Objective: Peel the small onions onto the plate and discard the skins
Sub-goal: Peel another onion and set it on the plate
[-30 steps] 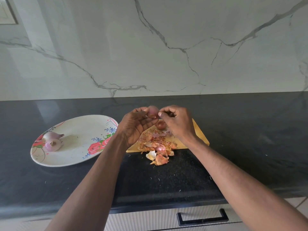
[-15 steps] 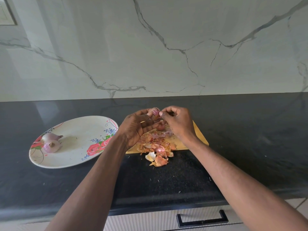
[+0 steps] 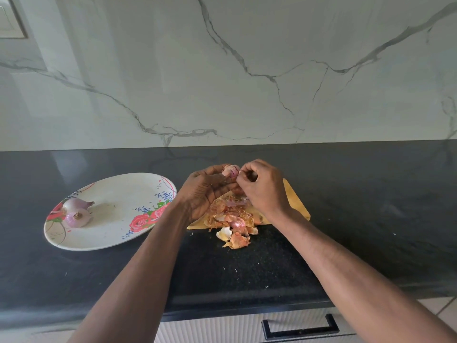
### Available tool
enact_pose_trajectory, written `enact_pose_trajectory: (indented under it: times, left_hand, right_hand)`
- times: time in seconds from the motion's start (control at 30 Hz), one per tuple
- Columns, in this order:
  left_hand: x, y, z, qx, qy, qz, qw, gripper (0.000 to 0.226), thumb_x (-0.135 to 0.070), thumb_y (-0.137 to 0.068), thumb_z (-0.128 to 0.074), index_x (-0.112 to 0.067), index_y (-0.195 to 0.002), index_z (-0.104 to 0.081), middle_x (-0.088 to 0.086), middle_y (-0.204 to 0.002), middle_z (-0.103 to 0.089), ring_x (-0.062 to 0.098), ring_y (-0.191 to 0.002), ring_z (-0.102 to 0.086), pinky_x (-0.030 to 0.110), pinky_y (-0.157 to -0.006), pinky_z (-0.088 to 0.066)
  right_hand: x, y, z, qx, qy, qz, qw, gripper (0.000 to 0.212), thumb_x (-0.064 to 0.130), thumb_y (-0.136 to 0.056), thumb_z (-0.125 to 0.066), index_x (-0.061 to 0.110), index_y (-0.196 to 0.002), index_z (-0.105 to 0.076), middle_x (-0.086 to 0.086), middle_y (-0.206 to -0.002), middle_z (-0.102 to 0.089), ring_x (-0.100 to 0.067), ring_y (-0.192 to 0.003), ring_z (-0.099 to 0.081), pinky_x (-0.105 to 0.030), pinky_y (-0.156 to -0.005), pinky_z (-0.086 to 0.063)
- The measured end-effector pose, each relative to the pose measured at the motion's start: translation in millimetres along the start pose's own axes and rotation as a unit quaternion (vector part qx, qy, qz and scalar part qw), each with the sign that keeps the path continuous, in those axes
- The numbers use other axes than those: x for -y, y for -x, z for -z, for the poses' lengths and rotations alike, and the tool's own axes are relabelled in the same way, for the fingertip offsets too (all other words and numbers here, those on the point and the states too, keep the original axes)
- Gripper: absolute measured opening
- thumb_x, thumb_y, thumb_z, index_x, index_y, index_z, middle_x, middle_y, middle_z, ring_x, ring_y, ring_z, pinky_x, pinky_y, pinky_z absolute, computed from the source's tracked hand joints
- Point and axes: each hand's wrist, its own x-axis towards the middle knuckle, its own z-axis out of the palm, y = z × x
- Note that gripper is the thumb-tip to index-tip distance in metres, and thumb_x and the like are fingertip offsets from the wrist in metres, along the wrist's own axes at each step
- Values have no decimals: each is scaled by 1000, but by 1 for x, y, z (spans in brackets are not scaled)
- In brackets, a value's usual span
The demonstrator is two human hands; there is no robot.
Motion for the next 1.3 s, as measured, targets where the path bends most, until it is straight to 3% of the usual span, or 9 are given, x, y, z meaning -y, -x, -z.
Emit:
enact_pose_trajectory:
  times: [0.13,0.3,0.37,0.43,0.6,0.73,0.93,1.03,1.3]
  left_hand:
    - [2,-1,2,10,-2,3,1000,20,8,-92,-56,7,-109,-67,18,-100,-74,24,-90,-74,28,-74,-61]
    - [1,-3,1,2,31,4,999,28,1,-80,-65,6,-107,-67,20,-103,-72,26,-94,-72,34,-85,-61]
    - [1,-6,5,-12,57,-3,998,24,6,-90,-57,6,-113,-64,23,-107,-70,31,-100,-70,39,-90,-59]
    - [1,-8,9,-20,70,-6,997,26,8,-96,-47,4,-118,-61,26,-109,-68,35,-102,-69,42,-93,-58]
    - [1,-7,9,-26,54,-3,998,24,8,-95,-48,3,-113,-63,22,-106,-66,29,-92,-67,40,-89,-59]
    - [1,-8,9,-11,54,9,998,32,-1,-82,-63,5,-114,-66,17,-98,-70,22,-87,-69,43,-92,-58]
    - [0,-6,8,-14,30,22,999,25,-3,-81,-65,4,-105,-70,24,-103,-68,34,-99,-66,44,-92,-58]
    - [0,-6,9,-13,20,25,999,25,-4,-84,-63,4,-107,-68,22,-101,-68,33,-93,-70,43,-92,-57]
    - [0,-4,6,-19,-12,33,999,21,-6,-99,-52,3,-114,-65,27,-108,-65,33,-83,-71,35,-79,-63]
  right_hand:
    - [0,1,-3,1,20,-15,1000,19,15,-88,-70,11,-74,-58,1,-74,-58,-16,-62,-54,-33,-53,-49]
    - [-2,-2,-1,5,-7,-56,998,16,8,-88,-69,9,-77,-57,2,-73,-55,-5,-61,-51,-20,-53,-41]
    - [-2,-3,0,1,-32,-56,998,8,3,-88,-68,8,-88,-62,1,-84,-59,2,-67,-54,-15,-58,-47]
    - [0,-4,1,-3,-48,-35,998,18,0,-87,-69,6,-103,-69,-2,-99,-63,4,-78,-56,-10,-70,-50]
    - [1,-2,0,10,-59,9,998,35,4,-83,-77,5,-117,-72,4,-103,-59,7,-89,-55,-3,-74,-47]
    - [0,-1,-2,-15,-77,11,997,25,2,-84,-76,0,-108,-74,3,-99,-62,9,-90,-58,-4,-75,-48]
    - [-3,-5,-1,2,-99,-5,995,13,1,-85,-75,2,-97,-77,2,-92,-65,5,-86,-58,-6,-73,-46]
    - [-3,-6,-2,9,-77,13,997,6,1,-87,-73,4,-91,-74,2,-91,-64,3,-84,-57,-7,-72,-46]
    - [-4,-4,-8,61,-43,27,997,24,-6,-93,-58,16,-86,-51,0,-93,-52,-7,-83,-50,-12,-67,-41]
